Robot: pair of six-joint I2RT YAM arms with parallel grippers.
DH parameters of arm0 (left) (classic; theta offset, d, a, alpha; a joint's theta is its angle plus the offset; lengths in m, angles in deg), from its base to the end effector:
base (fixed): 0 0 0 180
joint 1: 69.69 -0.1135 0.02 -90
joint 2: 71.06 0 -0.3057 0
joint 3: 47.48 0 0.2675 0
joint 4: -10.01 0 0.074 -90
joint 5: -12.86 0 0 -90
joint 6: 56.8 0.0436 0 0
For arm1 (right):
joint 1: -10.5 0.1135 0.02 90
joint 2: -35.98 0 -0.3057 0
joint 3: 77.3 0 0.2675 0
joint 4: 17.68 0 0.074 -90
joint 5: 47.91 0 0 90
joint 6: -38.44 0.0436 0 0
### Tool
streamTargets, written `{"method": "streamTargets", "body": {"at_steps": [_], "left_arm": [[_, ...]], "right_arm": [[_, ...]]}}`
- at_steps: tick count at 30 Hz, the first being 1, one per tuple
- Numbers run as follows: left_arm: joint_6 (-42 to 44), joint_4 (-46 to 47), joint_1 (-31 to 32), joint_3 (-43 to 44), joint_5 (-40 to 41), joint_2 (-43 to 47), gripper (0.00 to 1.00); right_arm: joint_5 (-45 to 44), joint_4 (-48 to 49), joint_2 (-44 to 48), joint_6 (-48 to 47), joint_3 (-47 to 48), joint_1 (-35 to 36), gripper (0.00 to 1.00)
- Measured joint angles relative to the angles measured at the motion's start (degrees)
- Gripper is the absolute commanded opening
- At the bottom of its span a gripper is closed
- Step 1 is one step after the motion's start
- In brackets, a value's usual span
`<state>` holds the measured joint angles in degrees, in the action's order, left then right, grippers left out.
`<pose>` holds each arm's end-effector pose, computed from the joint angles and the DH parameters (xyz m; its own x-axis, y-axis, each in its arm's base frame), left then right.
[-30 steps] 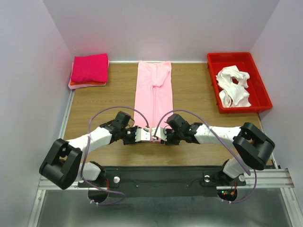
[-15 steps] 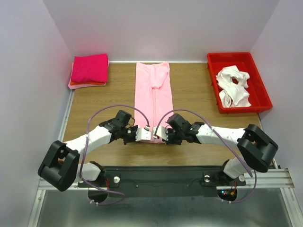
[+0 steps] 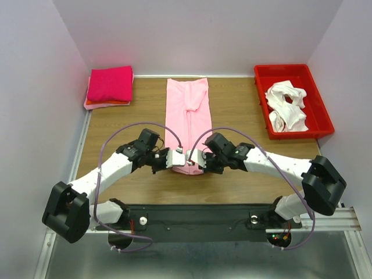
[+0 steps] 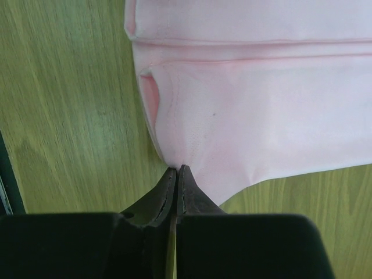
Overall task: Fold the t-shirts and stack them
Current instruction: Fold the tshirt
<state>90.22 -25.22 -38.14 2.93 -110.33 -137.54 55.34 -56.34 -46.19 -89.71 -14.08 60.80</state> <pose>0.1785 -0.1376 0.2335 0.2500 0.6703 -0.6987 0.9550 -0.0518 0.2919 0.1799 0.2324 0.2312 0.0869 -0.8366 -0.5408 -0.9838 0.0133 -0.1787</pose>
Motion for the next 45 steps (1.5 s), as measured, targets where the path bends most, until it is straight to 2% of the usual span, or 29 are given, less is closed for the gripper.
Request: {"method": "streamTargets", "body": {"at_steps": [8,17,26,35,45], "left_arm": [[0.17,-0.11,-3.67,9.84,-1.95,-4.24,0.00],[6.56,3.34,-9.92,14.23,-3.43,-11.63,0.00],[12.83,4.98,-14.16,27.28,-5.25,-25.90,0.00],[15.50,5.38,-16.33,36.24,-6.80,-36.24,0.00],[16.00,6.47,-18.53,41.42,-6.93,-44.65,0.00]], "right_arm": [[0.24,-2.14,-2.60,-3.06,7.63,-4.57,0.01],[1.57,-2.10,-12.96,-10.36,18.29,-11.80,0.00],[3.23,-2.19,-23.37,-16.02,29.35,-17.70,0.01],[4.68,-2.12,-31.89,-20.02,39.74,-20.92,0.01],[6.21,-2.16,-39.82,-21.53,46.77,-22.40,0.01]]}}
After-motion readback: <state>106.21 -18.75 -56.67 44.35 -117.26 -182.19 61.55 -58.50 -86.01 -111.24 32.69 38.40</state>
